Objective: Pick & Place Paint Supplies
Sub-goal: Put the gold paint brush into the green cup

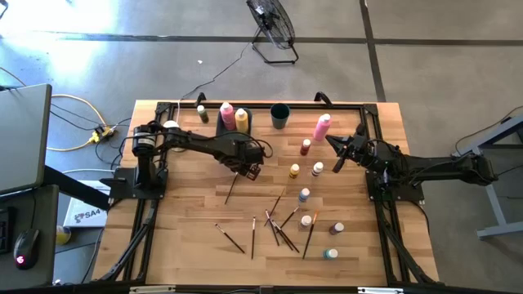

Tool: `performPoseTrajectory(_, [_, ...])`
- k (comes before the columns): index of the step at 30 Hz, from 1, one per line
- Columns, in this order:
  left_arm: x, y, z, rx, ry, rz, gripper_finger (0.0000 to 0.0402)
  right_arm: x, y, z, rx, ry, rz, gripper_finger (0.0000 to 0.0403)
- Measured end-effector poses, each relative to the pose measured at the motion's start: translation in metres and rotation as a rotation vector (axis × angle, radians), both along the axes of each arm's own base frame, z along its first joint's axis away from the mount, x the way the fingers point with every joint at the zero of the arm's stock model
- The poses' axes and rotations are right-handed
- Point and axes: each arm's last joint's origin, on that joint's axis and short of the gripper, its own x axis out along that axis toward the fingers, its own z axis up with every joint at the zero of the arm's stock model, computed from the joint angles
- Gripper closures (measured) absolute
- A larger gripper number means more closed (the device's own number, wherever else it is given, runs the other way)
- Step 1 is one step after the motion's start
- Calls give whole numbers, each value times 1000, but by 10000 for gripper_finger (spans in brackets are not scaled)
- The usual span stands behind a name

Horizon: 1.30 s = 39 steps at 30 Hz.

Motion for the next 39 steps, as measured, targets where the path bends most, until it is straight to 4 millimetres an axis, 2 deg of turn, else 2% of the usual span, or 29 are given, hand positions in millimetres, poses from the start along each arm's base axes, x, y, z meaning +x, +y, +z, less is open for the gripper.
performPoseTrajectory(17, [-1,-1,0,-36,9,-8,276,0,0,0,0,0,0,400])
performPoseTrajectory(33, [-2,-2,-1,-41,19,-39,389,0,0,0,0,0,0,400])
performPoseTrajectory(39, [-2,-2,-1,-36,25,-71,399,0,0,0,0,0,0,400])
